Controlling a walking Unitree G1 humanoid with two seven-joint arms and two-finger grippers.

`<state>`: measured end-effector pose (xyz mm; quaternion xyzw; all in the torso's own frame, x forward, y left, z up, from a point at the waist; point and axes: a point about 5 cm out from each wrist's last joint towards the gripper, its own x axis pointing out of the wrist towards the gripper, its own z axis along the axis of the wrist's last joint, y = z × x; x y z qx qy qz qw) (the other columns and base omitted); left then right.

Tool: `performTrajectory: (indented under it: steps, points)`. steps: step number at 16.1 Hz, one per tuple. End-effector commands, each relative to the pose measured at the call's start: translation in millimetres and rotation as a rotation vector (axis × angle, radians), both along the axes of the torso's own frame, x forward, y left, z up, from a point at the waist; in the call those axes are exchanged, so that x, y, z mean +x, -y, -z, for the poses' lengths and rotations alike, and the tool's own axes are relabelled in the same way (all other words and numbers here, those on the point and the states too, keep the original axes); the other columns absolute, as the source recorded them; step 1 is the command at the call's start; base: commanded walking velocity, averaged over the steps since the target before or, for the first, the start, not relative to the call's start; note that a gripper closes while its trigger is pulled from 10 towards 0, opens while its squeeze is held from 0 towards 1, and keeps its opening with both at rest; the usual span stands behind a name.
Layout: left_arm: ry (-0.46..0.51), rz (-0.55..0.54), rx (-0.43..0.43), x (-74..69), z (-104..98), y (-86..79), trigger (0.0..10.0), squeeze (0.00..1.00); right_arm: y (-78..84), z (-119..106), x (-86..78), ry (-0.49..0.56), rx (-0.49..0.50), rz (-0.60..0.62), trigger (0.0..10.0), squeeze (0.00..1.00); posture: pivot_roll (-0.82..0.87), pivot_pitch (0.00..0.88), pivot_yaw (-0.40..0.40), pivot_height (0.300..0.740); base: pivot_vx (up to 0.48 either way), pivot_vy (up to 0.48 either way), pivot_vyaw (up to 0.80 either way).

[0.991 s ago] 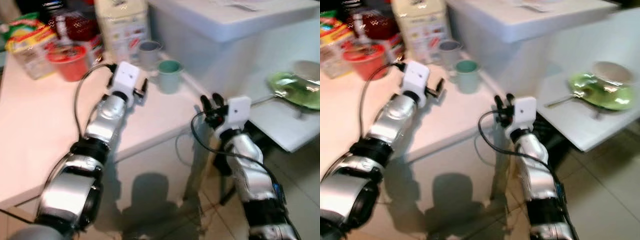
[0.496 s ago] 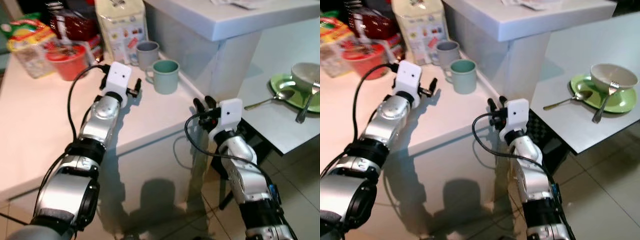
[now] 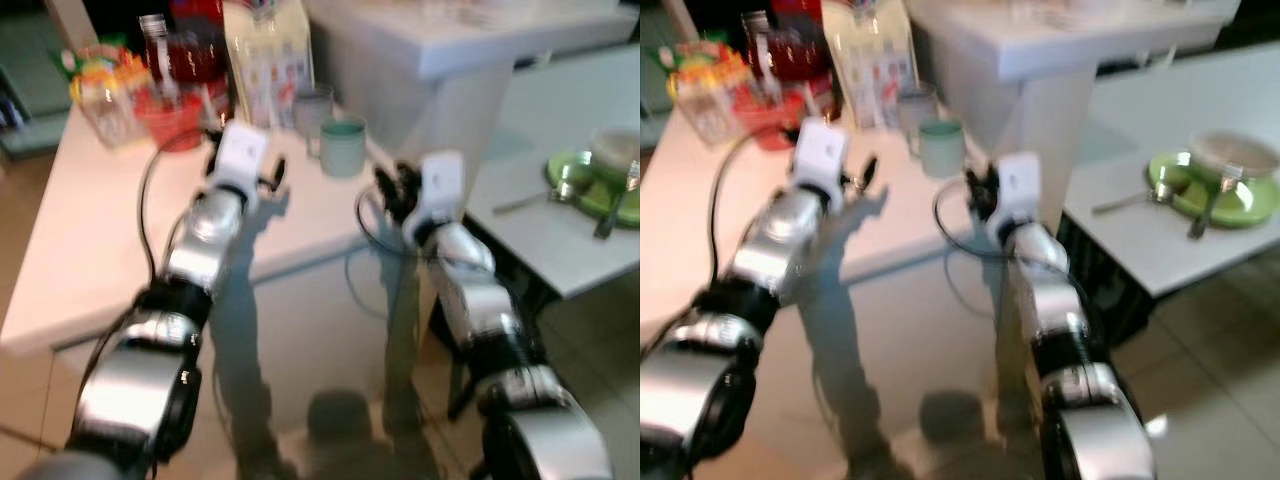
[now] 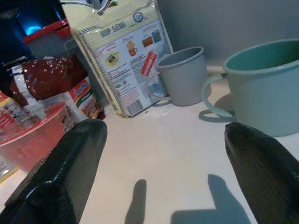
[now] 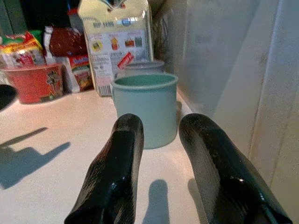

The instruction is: Setting the table

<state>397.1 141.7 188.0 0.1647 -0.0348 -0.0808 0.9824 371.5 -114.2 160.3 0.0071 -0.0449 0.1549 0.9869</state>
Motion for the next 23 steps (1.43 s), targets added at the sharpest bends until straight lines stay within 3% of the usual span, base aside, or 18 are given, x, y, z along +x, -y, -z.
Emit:
performTrajectory:
  steps: [1,7,9,11,13,14,18,19,21,22,23]
  points:
    - [-0.007,-0.010,0.012,-0.9,1,-3.7,10.0,0.00,-0.1,1,5.1,-0.023,0.015,0.015,10.0,0.00,0.01,0.000,0.052,0.740,0.000,0.000,0.00]
    - [0.006,-0.011,0.005,-4.0,0,0.4,10.0,0.00,-0.7,1,22.7,-0.110,-0.043,0.092,10.0,0.00,0.03,0.000,0.028,0.740,0.000,0.000,0.00]
    - [0.010,-0.012,-0.003,-4.5,0,0.5,10.0,0.00,-0.4,-1,26.8,-0.116,-0.130,0.156,10.0,0.00,0.03,0.000,0.025,0.740,0.000,0.000,0.00]
    - [0.014,-0.015,-0.004,-4.4,-1,0.8,10.0,0.00,-2.7,-7,27.0,-0.042,-0.200,0.158,10.0,0.00,0.03,0.000,0.024,0.740,0.000,0.000,0.00]
    - [0.020,-0.019,-0.011,-4.9,-2,1.1,10.0,0.00,-4.8,-11,27.7,-0.019,-0.187,0.152,10.0,0.00,0.03,0.000,0.020,0.740,0.000,0.000,0.00]
    - [0.019,-0.018,-0.008,-5.2,-2,0.9,10.0,0.00,-6.4,-14,28.4,0.009,-0.200,0.154,0.0,0.00,0.04,0.000,0.019,0.740,0.000,0.000,0.00]
    - [0.021,-0.017,-0.004,-5.6,-2,1.3,10.0,0.00,-7.7,-14,28.5,0.015,-0.197,0.156,0.0,0.00,0.03,0.000,0.018,0.740,0.000,0.000,0.00]
    - [0.021,-0.016,-0.003,-5.6,-2,1.8,10.0,0.00,-8.5,-14,28.2,0.018,-0.209,0.156,10.0,0.00,0.04,0.000,0.017,0.740,0.000,0.000,0.00]
    - [0.021,-0.014,0.001,-5.8,-2,2.2,10.0,0.00,-8.9,-10,28.4,-0.008,-0.225,0.164,10.0,0.00,0.04,0.000,0.017,0.740,0.000,0.000,0.00]
    - [0.022,-0.013,0.006,-6.0,-2,2.5,10.0,0.00,-9.3,-8,28.7,-0.023,-0.234,0.159,10.0,1.00,0.04,0.000,0.018,0.740,0.000,0.000,0.00]
    - [0.021,-0.013,0.008,-5.9,-2,2.8,10.0,0.00,-9.2,-9,28.9,-0.017,-0.237,0.160,10.0,1.00,0.03,0.000,0.016,0.740,0.000,0.000,0.00]
